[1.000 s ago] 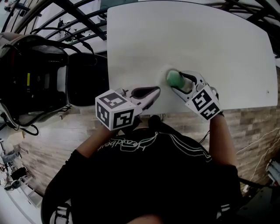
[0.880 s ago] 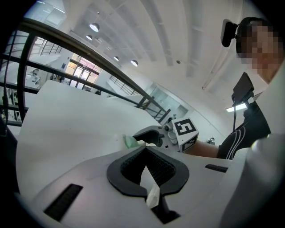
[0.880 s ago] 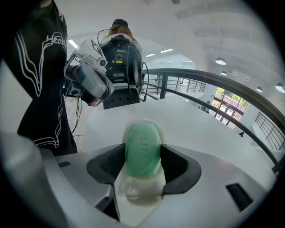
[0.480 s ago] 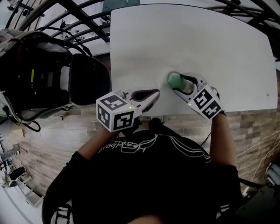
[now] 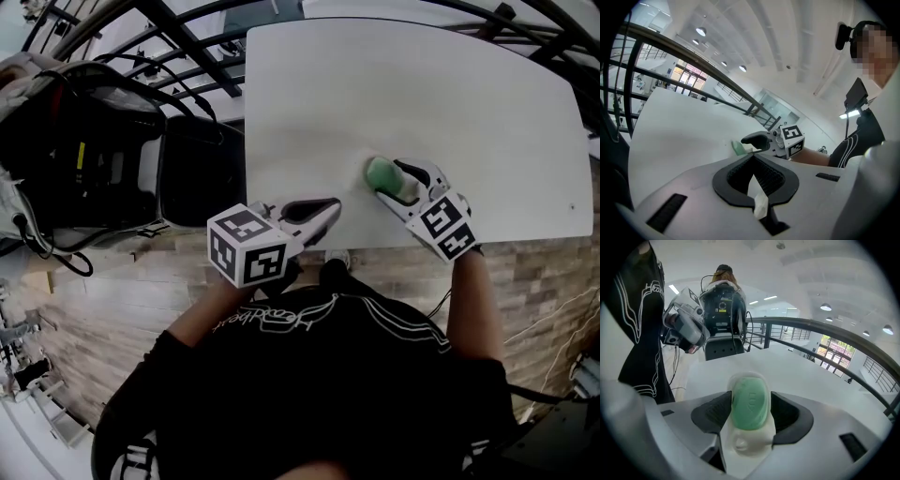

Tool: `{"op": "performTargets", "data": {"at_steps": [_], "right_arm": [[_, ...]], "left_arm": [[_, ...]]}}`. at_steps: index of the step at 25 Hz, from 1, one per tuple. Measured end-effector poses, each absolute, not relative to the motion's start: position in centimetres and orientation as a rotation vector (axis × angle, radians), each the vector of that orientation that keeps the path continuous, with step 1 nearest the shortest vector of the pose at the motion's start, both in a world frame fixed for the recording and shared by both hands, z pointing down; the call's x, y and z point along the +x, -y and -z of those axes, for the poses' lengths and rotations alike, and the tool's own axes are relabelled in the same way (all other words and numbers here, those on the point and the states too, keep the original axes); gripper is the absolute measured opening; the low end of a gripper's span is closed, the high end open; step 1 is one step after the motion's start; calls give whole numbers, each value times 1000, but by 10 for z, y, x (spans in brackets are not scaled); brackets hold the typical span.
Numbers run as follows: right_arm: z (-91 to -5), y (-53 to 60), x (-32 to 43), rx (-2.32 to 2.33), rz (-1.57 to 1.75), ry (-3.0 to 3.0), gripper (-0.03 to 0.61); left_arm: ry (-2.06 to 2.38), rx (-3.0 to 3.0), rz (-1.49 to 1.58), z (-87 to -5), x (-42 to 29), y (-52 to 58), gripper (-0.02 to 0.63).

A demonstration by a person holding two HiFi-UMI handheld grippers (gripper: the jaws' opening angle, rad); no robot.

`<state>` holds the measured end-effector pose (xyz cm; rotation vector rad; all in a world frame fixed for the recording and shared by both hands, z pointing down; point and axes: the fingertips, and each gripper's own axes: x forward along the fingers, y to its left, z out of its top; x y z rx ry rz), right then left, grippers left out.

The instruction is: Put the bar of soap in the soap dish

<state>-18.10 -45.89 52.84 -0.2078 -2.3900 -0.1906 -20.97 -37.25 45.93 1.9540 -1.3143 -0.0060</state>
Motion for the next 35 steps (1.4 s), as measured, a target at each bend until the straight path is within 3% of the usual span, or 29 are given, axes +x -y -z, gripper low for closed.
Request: {"op": "performTargets", "data": {"at_steps": [12,35], "right_arm": [[-444,406,-162,-100,142,2626,213],[-330,191,-59,-9,-120,2981,212]], "left_arm": [[1320,2032,26,-424,-195,345,9],[1213,2368,-13,-324,-83,199,9]]}}
